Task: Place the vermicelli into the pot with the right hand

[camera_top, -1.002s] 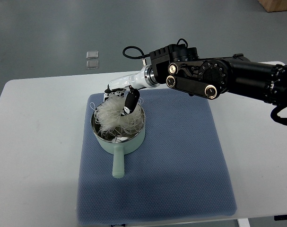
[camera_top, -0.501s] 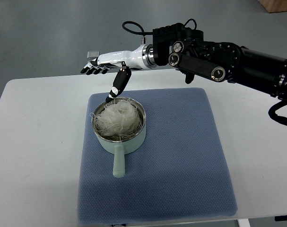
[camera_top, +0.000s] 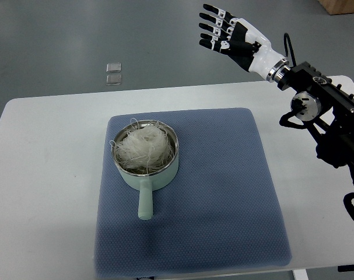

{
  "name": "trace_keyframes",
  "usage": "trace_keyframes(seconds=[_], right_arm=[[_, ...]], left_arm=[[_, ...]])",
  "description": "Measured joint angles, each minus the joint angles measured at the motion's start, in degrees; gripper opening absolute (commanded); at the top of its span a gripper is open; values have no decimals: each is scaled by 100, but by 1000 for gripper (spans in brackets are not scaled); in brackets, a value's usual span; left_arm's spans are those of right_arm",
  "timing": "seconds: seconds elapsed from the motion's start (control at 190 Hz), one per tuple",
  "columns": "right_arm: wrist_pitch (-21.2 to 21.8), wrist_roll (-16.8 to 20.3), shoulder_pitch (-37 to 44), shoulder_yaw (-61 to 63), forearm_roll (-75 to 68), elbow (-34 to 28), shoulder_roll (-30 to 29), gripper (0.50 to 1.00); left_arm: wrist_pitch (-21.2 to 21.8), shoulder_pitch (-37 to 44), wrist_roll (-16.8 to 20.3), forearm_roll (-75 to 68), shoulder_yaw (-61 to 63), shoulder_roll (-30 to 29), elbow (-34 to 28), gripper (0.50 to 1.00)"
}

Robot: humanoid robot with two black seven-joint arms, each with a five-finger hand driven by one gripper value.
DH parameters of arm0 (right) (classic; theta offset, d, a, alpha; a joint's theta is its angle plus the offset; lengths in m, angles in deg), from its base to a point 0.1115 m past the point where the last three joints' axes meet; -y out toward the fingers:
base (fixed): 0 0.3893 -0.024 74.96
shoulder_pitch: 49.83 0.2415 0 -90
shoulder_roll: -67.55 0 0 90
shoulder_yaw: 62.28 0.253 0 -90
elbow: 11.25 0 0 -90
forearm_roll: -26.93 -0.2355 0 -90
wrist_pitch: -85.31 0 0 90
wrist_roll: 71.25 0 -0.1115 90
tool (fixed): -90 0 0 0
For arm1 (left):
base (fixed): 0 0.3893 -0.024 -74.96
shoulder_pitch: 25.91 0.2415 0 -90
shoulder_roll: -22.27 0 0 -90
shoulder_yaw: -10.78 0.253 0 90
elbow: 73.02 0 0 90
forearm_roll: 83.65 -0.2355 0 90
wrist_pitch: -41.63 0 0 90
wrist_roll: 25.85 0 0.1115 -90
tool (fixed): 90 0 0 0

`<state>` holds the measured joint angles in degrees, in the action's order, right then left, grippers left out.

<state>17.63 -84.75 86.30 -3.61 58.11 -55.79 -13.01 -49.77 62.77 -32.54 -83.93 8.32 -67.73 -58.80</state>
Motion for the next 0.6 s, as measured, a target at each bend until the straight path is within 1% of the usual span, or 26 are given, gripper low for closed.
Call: trace_keyframes(seconds=[0.111, 0.216, 0.327, 0.454, 0.601], right_arm=[[2, -23, -448, 322, -624, 25, -127, 930], [-17, -36, -690, 374, -1186, 149, -161, 930], [-18, -103, -757, 383, -1637, 420, -248, 930], [-18, -156, -763, 390, -1808, 756, -377, 930], [-17, -164, -771, 392, -1829, 870, -400, 930]], left_arm=[[0, 0, 0, -4, 6, 0, 23, 1000], [0, 1, 0, -7, 9, 0, 38, 1000], [-4, 0, -6, -8, 9, 0, 46, 1000], [-5, 1, -8, -9, 9, 0, 50, 1000], [-9, 0, -9, -10, 9, 0, 55, 1000]])
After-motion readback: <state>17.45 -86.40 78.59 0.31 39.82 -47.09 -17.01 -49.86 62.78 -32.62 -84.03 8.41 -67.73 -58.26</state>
